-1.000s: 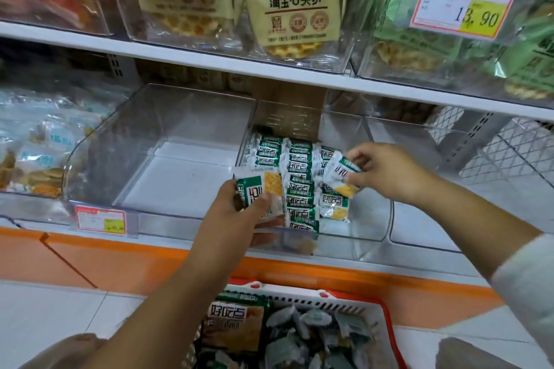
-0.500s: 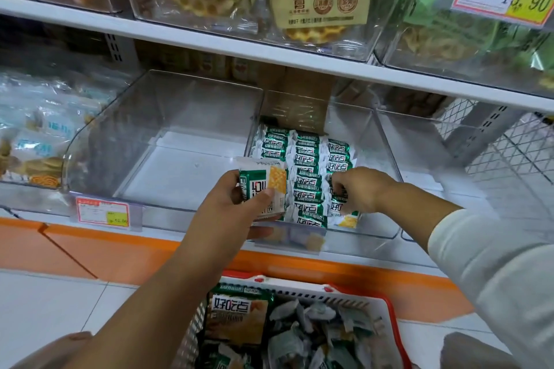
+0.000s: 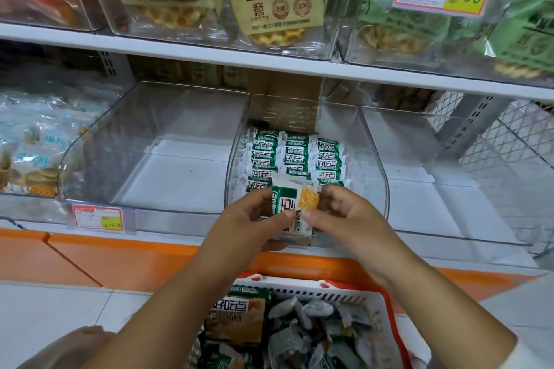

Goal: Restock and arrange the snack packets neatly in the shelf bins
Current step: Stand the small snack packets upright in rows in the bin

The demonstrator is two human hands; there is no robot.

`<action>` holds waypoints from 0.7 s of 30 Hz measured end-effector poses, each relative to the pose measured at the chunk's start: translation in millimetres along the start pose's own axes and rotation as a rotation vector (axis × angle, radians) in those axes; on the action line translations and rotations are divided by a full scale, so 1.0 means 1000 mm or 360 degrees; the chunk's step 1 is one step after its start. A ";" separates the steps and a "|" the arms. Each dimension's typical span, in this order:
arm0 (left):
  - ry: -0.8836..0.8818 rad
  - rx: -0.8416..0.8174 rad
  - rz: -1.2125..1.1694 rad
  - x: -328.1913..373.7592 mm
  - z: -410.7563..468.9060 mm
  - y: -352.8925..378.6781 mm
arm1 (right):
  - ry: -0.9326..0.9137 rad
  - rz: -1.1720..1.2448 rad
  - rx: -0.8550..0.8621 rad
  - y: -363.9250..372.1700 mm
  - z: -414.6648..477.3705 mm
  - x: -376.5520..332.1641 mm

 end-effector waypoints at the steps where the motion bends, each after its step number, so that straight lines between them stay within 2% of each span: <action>1: 0.0030 0.0013 0.0024 0.003 0.000 0.001 | 0.0031 0.0038 -0.0008 -0.002 0.001 0.003; 9: 0.0089 0.0071 -0.0070 0.003 0.007 0.000 | 0.0153 0.0410 -0.0077 -0.005 0.001 0.012; 11: 0.0177 0.0080 0.0096 0.009 0.007 -0.001 | 0.0157 0.0199 -0.0095 -0.008 0.002 0.011; 14: 0.0318 0.0024 0.0536 0.024 0.003 0.004 | 0.0077 -0.0317 -0.0134 -0.014 0.003 -0.003; 16: 0.0368 0.0036 0.0688 0.031 0.000 0.004 | -0.0022 -0.0474 -0.0188 -0.017 0.005 -0.019; 17: 0.0391 0.0114 0.0737 0.035 -0.001 -0.003 | -0.0064 -0.0503 -0.0158 -0.022 0.007 -0.028; 19: 0.0497 0.0432 0.0916 0.050 -0.006 -0.030 | -0.0145 -0.0553 0.0050 -0.049 0.016 -0.046; 21: 0.0555 0.0746 0.1100 0.056 -0.010 -0.061 | -0.0206 -0.0785 0.0205 -0.077 0.029 -0.062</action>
Point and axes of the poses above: each hand's wrist, its own z-axis towards the middle knuckle, its own y-axis out of the palm, x = y × z, the point moved 10 cm from there along z, towards the middle knuckle, and after that the axes turned 4 degrees about -x, right-handed, at the moved point
